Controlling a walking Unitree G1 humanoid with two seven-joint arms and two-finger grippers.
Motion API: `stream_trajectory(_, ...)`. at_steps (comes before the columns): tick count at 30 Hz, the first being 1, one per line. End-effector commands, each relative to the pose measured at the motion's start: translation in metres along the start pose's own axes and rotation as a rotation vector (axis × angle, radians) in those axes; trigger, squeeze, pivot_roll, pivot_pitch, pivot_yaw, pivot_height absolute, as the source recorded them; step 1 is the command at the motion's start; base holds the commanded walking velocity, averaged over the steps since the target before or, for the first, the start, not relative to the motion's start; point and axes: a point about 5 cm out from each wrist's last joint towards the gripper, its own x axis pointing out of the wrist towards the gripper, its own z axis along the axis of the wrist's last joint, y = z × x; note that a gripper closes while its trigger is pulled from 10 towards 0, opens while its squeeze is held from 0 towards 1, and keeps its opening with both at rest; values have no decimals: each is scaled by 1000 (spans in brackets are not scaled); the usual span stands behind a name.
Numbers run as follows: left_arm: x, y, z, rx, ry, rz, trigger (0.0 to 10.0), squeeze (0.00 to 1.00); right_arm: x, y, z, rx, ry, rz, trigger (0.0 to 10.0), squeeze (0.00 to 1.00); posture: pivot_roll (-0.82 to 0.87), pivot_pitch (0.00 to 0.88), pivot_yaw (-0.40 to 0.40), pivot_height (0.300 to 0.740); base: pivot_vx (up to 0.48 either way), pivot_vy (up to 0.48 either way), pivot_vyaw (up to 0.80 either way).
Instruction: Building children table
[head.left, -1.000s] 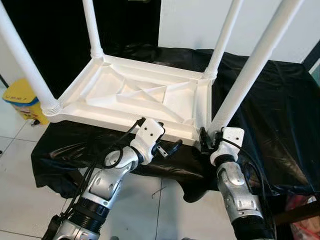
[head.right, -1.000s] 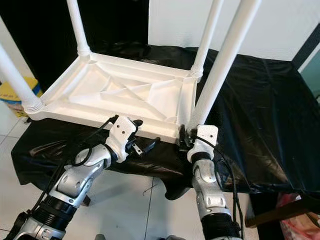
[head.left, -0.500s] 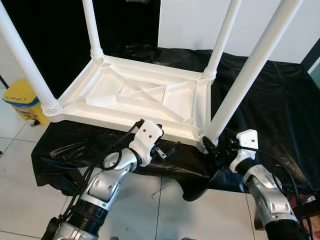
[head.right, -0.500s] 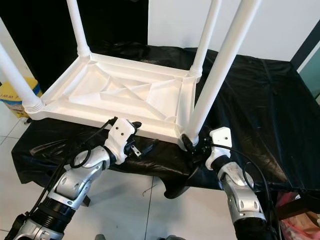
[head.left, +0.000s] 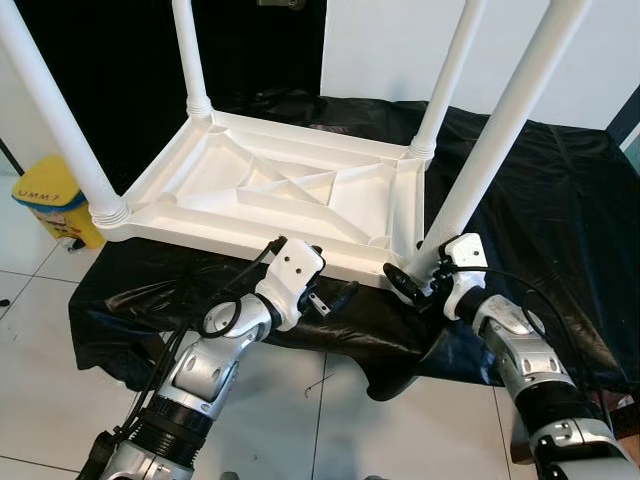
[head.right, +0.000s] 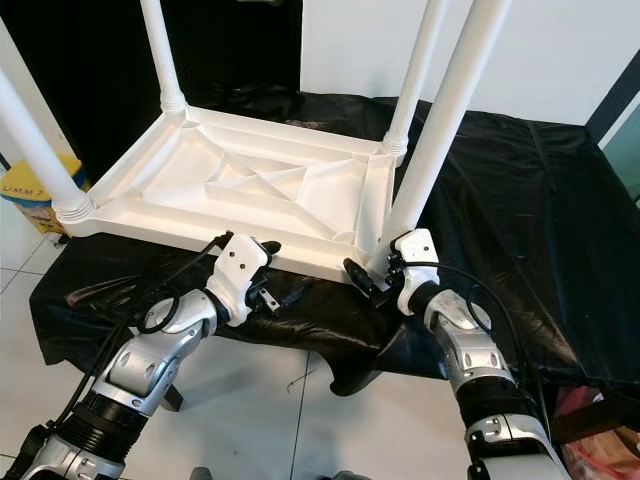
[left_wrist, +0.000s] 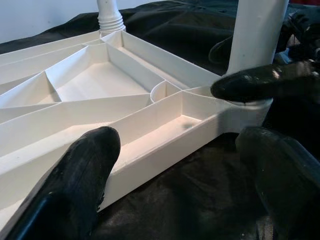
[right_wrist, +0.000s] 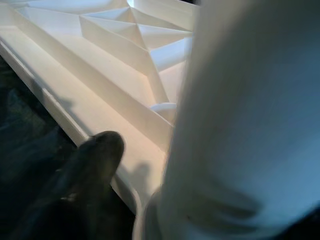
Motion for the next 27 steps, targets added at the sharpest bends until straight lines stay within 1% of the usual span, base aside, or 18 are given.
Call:
stream_trajectory(1, -1, -11, 1, -4, -1, -107, 10000, 0, 5, 5, -4, -4, 25, 43, 0, 0, 55, 32, -103, 740, 0, 0, 0)
stream_trajectory(2, -2, -14, 1, -1, 1, -125, 10000, 0, 6, 4, -6, -5, 30, 46, 0, 0, 57, 32, -104, 740, 0, 0, 0)
stream_trajectory(6, -4, -16, 1, 6, 5, -141, 10000, 0, 6, 4, -7, 0, 35, 45, 0, 0, 59, 34, -106, 740, 0, 0, 0)
stream_trajectory(9, -5, -23, 1, 13, 8, -184, 10000, 0, 4, 2, -14, 14, 43, 21, 0, 0, 54, 39, -107, 740, 0, 0, 0)
stream_trajectory(10, -5, -23, 1, 13, 8, -184, 10000, 0, 4, 2, -14, 14, 43, 21, 0, 0, 54, 39, -107, 740, 0, 0, 0)
stream_trajectory(11, -6, -24, 1, 14, 8, -195, 10000, 0, 3, 2, -15, 24, 45, 6, 1490, 0, 52, 40, -107, 740, 0, 0, 0)
stream_trajectory(13, -6, -25, 1, 17, 9, -202, 10000, 0, 2, 1, -17, 31, 49, -14, 1490, 0, 52, 40, -107, 740, 0, 0, 0)
stream_trajectory(14, -6, -25, 1, 21, 12, -205, 10000, 0, 2, 3, -19, 59, 45, -37, 10000, 0, 50, 44, -105, 740, 0, 0, 0)
stream_trajectory(18, -6, -25, 0, 31, 20, -193, 10000, 0, 1, 3, -23, 58, 60, -135, 10000, 0, 49, 48, -105, 740, 0, 0, 0)
stream_trajectory(20, -6, -25, 0, 31, 20, -193, 10000, 0, 1, 3, -23, 58, 60, -135, 10000, 0, 49, 48, -105, 740, 0, 0, 0)
stream_trajectory(21, -6, -24, 0, 29, 21, -189, 10000, 0, 1, 3, -24, 53, 65, -156, 10000, 0, 49, 48, -105, 740, 0, 0, 0)
stream_trajectory(22, -6, -23, 0, 30, 23, -183, 10000, 0, 1, 2, -26, 69, 70, -226, 10000, 0, 48, 54, -104, 740, 0, 0, 0)
stream_trajectory(25, -6, -21, 0, 30, 27, -175, 10000, 0, 0, 2, -30, 106, 83, -374, 10000, 0, 47, 61, -104, 740, 0, 0, 0)
stream_trajectory(27, -6, -21, 0, 30, 27, -175, 10000, 0, 0, 2, -30, 106, 83, -374, 10000, 0, 47, 61, -104, 740, 0, 0, 0)
